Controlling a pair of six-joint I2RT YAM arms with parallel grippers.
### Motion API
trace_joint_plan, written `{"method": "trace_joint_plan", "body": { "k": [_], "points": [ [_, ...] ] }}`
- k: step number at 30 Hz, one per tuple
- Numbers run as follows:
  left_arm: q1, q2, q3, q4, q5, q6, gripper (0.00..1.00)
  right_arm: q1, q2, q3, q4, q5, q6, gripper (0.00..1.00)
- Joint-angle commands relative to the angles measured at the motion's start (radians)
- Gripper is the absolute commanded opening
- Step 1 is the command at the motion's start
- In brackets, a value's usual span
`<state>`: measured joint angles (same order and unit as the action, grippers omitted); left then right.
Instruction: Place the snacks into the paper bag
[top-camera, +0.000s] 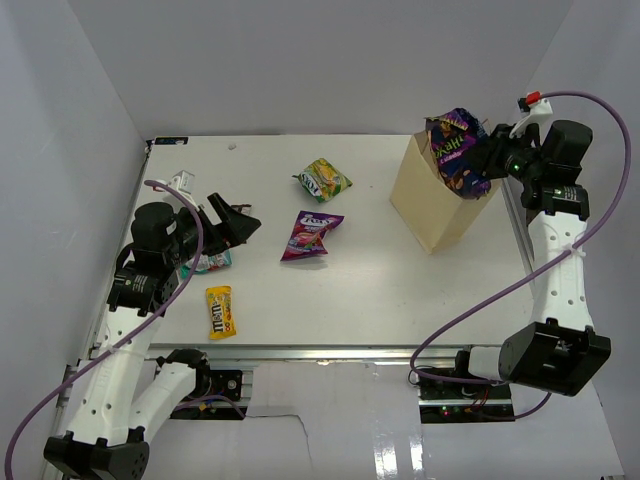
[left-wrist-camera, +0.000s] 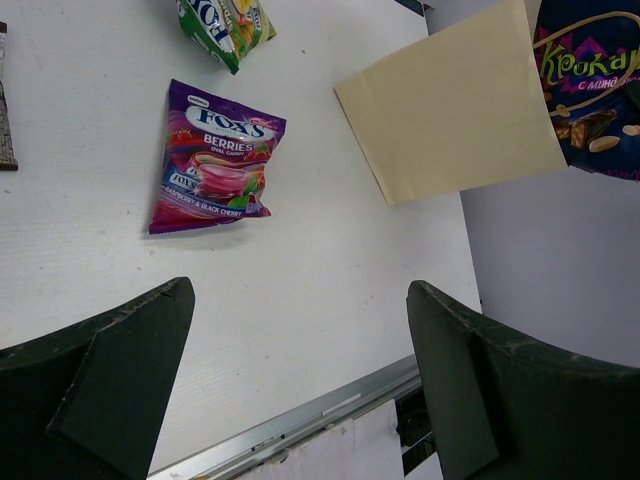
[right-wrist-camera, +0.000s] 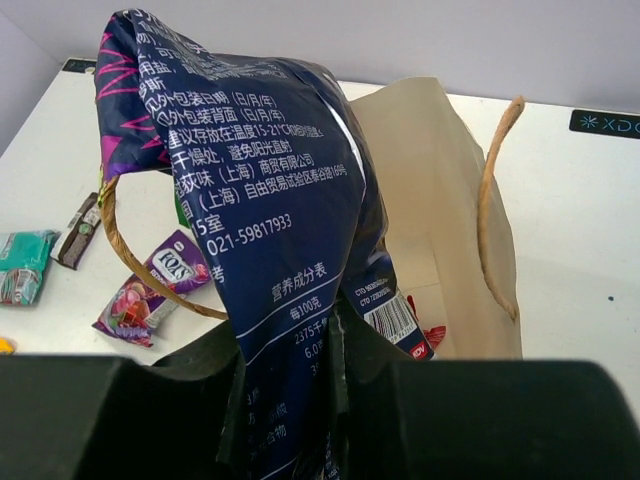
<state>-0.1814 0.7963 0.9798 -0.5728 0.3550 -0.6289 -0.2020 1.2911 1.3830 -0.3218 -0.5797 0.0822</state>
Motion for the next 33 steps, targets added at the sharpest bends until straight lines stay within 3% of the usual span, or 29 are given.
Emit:
{"method": "trace_joint_plan", "body": {
  "k": [1,15,21,30,33],
  "points": [
    [0.002,-0.002,-0.003,0.002,0.012,0.003,0.98,-0.005,-0.029,0.011,0.150,-0.063,-0.015,0.08],
    [0.002,0.003,-0.010,0.007,0.015,0.003,0.98,-0.007,0.007,-0.055,0.150,-0.068,-0.064,0.10],
    [0.002,0.011,-0.007,0.013,0.019,0.003,0.98,-0.007,0.013,-0.070,0.148,-0.069,-0.078,0.23],
    [0.000,0.020,-0.007,0.017,0.022,0.003,0.98,-0.005,0.002,-0.087,0.148,-0.084,-0.125,0.61],
    [0.002,0.018,-0.009,0.019,0.024,0.003,0.98,-0.007,-0.001,-0.090,0.150,-0.103,-0.136,0.64]
  ]
}}
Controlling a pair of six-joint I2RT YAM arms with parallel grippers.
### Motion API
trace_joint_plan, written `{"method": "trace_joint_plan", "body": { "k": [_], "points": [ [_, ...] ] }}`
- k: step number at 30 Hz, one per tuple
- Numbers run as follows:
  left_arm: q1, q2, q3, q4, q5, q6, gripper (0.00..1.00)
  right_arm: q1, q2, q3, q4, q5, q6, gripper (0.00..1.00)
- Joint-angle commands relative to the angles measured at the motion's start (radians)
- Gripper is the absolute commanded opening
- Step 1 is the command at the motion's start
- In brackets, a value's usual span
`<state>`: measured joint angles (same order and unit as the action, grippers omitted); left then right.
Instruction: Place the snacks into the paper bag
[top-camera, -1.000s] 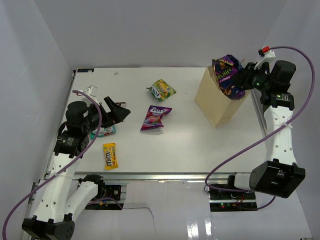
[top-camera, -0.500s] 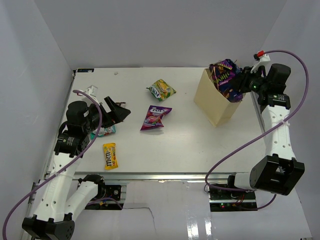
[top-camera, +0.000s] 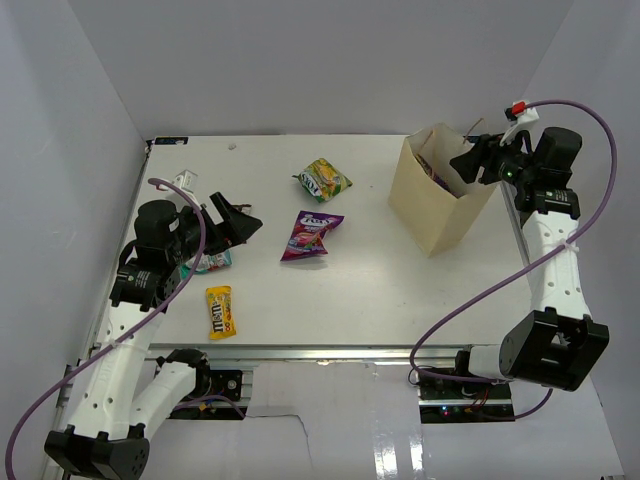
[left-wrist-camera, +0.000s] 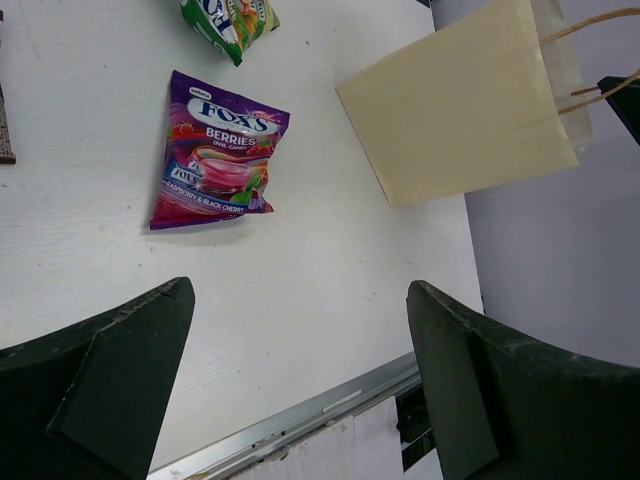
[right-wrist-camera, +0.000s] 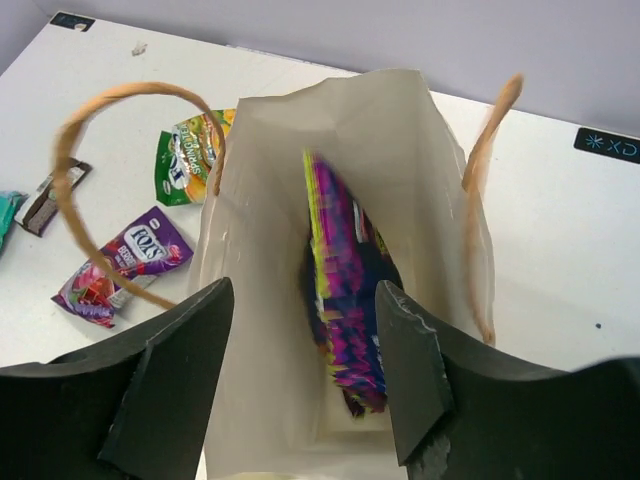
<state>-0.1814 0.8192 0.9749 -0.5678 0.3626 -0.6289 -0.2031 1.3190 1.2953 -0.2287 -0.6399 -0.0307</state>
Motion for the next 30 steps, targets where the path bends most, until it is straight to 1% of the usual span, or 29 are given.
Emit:
{"method": "trace_joint_plan", "body": {
  "k": [1,7,9,10,11,12,14,15,16,17,18,19,20,21,22,23,24,25,26,27,28,29,30],
  "points": [
    [0.002,-0.003,-0.004,0.014,0.016,0.003,0.98,-0.005,-0.029,-0.005,0.057,-0.047,-0.029,0.65],
    [0.002,-0.002,-0.005,0.016,0.016,0.003,0.98,-0.004,-0.033,-0.004,0.058,-0.081,-0.061,0.66],
    [0.002,0.000,-0.005,0.016,0.016,0.005,0.98,-0.005,-0.043,0.001,0.058,-0.128,-0.096,0.65],
    [0.002,0.001,-0.005,0.016,0.018,0.005,0.98,-0.005,-0.062,-0.001,0.061,-0.159,-0.115,0.65],
    [0.002,0.001,-0.008,0.016,0.018,0.006,0.98,-0.005,-0.076,-0.007,0.081,-0.250,-0.162,0.65],
    [0.000,0.004,-0.010,0.016,0.016,0.006,0.98,-0.004,-0.093,-0.011,0.091,-0.306,-0.190,0.66],
    [0.000,0.009,-0.019,0.017,0.019,0.002,0.98,0.001,-0.130,-0.013,0.104,-0.442,-0.221,0.66],
    [0.000,0.014,-0.022,0.016,0.019,0.000,0.98,0.010,-0.138,-0.002,0.059,-0.461,-0.280,0.67],
    [0.002,0.023,-0.028,0.014,0.016,-0.006,0.98,0.043,-0.150,0.018,0.007,-0.449,-0.334,0.67],
    [0.000,0.027,-0.038,0.011,0.004,-0.021,0.98,0.065,-0.155,0.051,-0.038,-0.434,-0.432,0.68],
    [0.000,0.032,-0.042,0.006,-0.007,-0.029,0.98,0.091,-0.161,0.064,-0.081,-0.417,-0.481,0.70],
    [0.000,0.044,-0.047,0.000,-0.013,-0.035,0.98,0.159,-0.164,0.079,-0.175,-0.387,-0.530,0.71],
    [0.000,0.052,-0.050,-0.006,-0.022,-0.040,0.98,0.197,-0.165,0.099,-0.220,-0.315,-0.578,0.74],
    [0.002,0.061,-0.051,-0.013,-0.031,-0.052,0.98,0.299,-0.167,0.107,-0.304,-0.284,-0.688,0.77],
    [0.002,0.070,-0.051,-0.020,-0.040,-0.060,0.98,0.351,-0.170,0.111,-0.334,-0.214,-0.736,0.80],
    [0.002,0.089,-0.048,-0.039,-0.060,-0.064,0.98,0.396,-0.170,0.114,-0.357,-0.181,-0.782,0.86],
    [0.000,0.100,-0.036,-0.050,-0.068,-0.066,0.98,0.481,-0.168,0.117,-0.379,-0.159,-0.828,0.89],
    [0.002,0.112,-0.028,-0.072,-0.076,-0.066,0.98,0.529,-0.149,0.124,-0.441,-0.117,-0.926,0.91],
    [0.002,0.132,-0.021,-0.082,-0.094,-0.068,0.98,0.575,-0.133,0.145,-0.487,-0.098,-0.986,0.93],
    [0.002,0.142,-0.009,-0.096,-0.103,-0.069,0.98,0.667,-0.094,0.148,-0.532,-0.058,-1.049,0.94],
    [0.002,0.162,-0.004,-0.125,-0.115,-0.074,0.98,0.713,-0.066,0.148,-0.635,-0.041,-1.198,0.95],
    [0.002,0.170,-0.001,-0.138,-0.125,-0.080,0.98,0.752,-0.035,0.144,-0.708,-0.023,-1.310,0.96],
    [0.003,0.175,-0.002,-0.153,-0.137,-0.084,0.98,0.807,0.036,0.118,-0.778,-0.006,-1.439,0.98]
  ]
}}
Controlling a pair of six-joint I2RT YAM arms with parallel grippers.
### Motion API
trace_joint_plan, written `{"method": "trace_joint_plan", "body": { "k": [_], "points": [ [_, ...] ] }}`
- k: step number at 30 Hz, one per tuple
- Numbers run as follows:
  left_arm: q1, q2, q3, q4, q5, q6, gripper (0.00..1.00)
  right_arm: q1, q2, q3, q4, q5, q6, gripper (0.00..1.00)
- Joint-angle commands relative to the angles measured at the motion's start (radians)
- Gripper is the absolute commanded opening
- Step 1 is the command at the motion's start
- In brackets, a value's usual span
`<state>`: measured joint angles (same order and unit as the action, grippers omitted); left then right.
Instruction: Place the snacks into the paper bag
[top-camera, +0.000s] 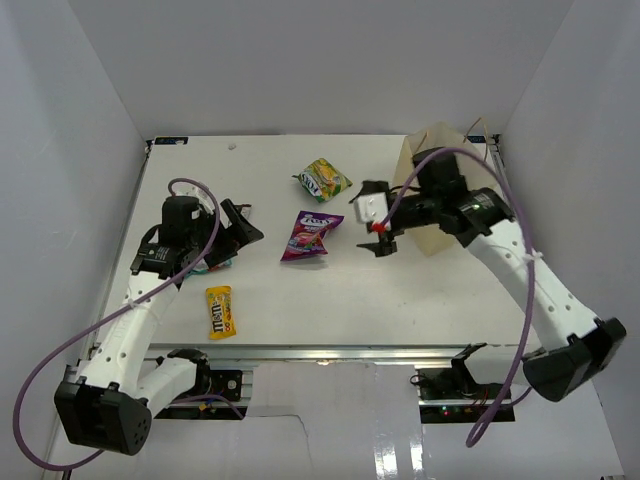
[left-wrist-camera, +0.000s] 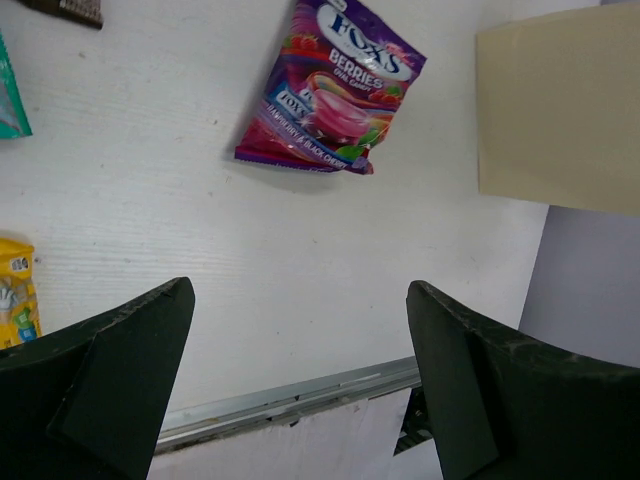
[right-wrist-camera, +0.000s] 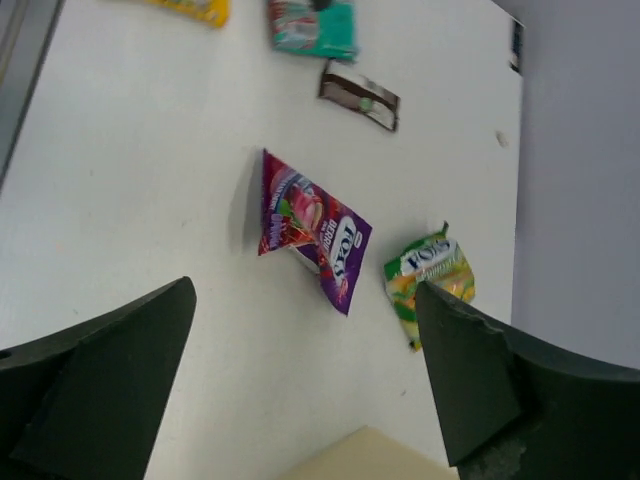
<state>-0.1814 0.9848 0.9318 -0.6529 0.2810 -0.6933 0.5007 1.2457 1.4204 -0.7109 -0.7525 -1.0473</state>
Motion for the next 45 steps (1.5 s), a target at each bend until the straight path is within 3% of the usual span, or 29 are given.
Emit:
{"method": "trace_joint_plan", "body": {
  "k": [1,3,5,11,18,24,29,35,39,45],
  "points": [
    [0.003,0.014,0.033,-0.083,-0.054,-0.023,0.98,0.116,0.145,-0.029,-0.349,0.148,-0.656,0.90],
    [0.003,0.021,0.022,-0.108,-0.042,-0.032,0.98,0.134,0.232,-0.078,-0.356,0.203,-0.779,0.90],
    [0.003,0.017,0.019,-0.131,-0.049,-0.044,0.98,0.137,0.277,-0.092,-0.214,0.209,-0.815,0.90],
    [0.002,-0.113,-0.056,-0.203,-0.111,-0.106,0.98,0.148,0.480,-0.015,0.054,0.223,-0.801,0.94],
    [0.002,-0.276,-0.079,-0.367,-0.230,-0.158,0.98,0.154,0.690,0.060,0.189,0.231,-0.763,1.00],
    [0.003,-0.371,-0.086,-0.418,-0.263,-0.186,0.98,0.164,0.811,0.135,0.237,0.223,-0.660,0.83],
    [0.003,-0.373,-0.094,-0.436,-0.264,-0.190,0.98,0.167,0.836,0.138,0.248,0.202,-0.559,0.58],
    [0.002,-0.370,-0.076,-0.442,-0.304,-0.161,0.98,0.162,0.763,0.063,0.238,0.196,-0.464,0.27],
    [0.002,-0.359,-0.076,-0.442,-0.328,-0.143,0.98,0.139,0.646,0.009,0.237,0.063,-0.297,0.08],
    [0.002,-0.341,-0.097,-0.433,-0.378,-0.133,0.98,0.085,0.394,-0.026,0.225,-0.237,0.158,0.08]
  ]
}}
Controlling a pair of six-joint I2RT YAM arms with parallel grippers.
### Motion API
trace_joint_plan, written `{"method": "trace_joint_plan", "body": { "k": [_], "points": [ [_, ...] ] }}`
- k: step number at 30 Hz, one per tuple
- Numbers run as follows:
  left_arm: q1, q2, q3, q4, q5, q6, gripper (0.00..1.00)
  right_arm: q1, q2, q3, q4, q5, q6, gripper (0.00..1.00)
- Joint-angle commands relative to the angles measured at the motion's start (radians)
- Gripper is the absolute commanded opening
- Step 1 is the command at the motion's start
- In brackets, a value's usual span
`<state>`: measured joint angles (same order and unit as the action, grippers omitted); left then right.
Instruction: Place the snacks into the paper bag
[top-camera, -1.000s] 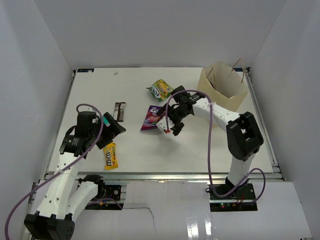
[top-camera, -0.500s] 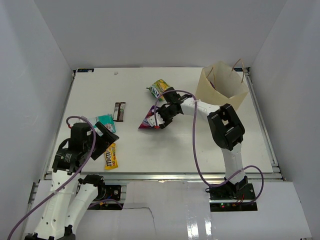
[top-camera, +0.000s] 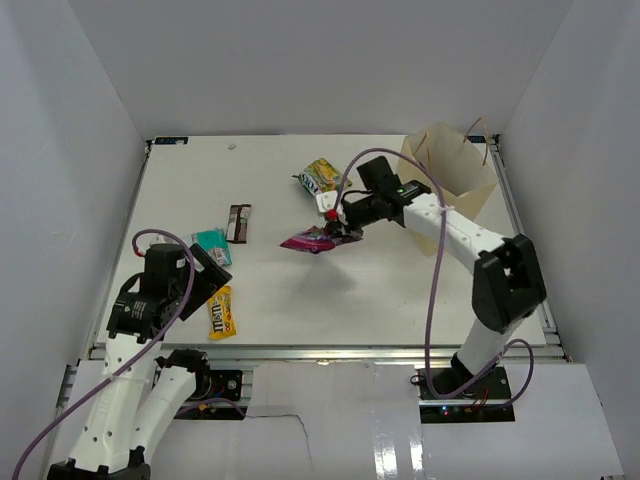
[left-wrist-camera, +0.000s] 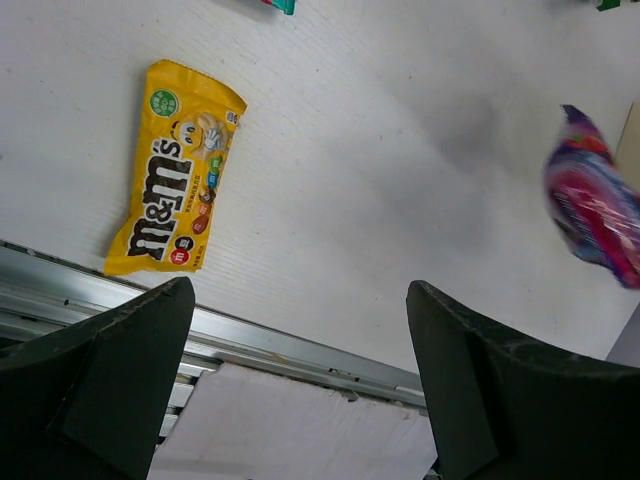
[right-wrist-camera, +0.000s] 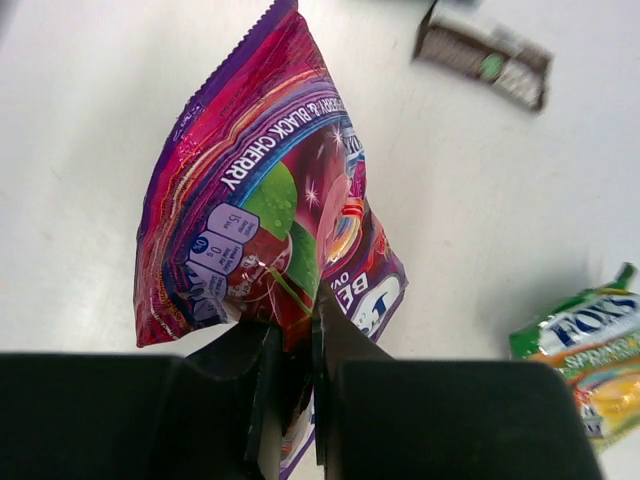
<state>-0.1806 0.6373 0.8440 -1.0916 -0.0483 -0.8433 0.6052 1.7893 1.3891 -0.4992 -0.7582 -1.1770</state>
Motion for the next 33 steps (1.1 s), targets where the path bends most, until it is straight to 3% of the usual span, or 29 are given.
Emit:
{"method": "trace_joint_plan", "body": {
  "k": [1,3,7,9,13,17,20,25,33],
  "points": [
    [0.003,0.012,-0.013,0.010,-0.059,0.018,0.98,-0.025,-0.218,0.001,0.013,-0.257,0.337,0.08],
    [0.001,0.018,-0.023,0.027,-0.064,0.026,0.98,-0.031,-0.287,0.005,0.010,-0.332,0.443,0.08],
    [0.001,0.038,-0.036,0.061,-0.065,0.039,0.98,-0.070,-0.462,0.102,0.037,-0.336,0.584,0.08],
    [0.001,0.048,-0.043,0.078,-0.068,0.042,0.98,-0.110,-0.504,0.169,0.127,-0.274,0.707,0.08],
    [0.003,0.068,-0.049,0.104,-0.082,0.053,0.98,-0.330,-0.559,0.229,0.388,-0.109,1.001,0.08],
    [0.001,0.079,-0.054,0.105,-0.088,0.076,0.98,-0.501,-0.562,0.237,0.454,0.074,1.138,0.08],
    [0.001,0.062,-0.059,0.107,-0.084,0.078,0.98,-0.587,-0.553,0.208,0.482,0.178,1.188,0.08],
    [0.003,0.039,-0.065,0.110,-0.073,0.073,0.98,-0.694,-0.525,0.136,0.470,0.195,1.238,0.08],
    [0.003,0.030,-0.075,0.113,-0.047,0.058,0.98,-0.719,-0.461,0.036,0.444,0.194,1.128,0.08]
  ]
}}
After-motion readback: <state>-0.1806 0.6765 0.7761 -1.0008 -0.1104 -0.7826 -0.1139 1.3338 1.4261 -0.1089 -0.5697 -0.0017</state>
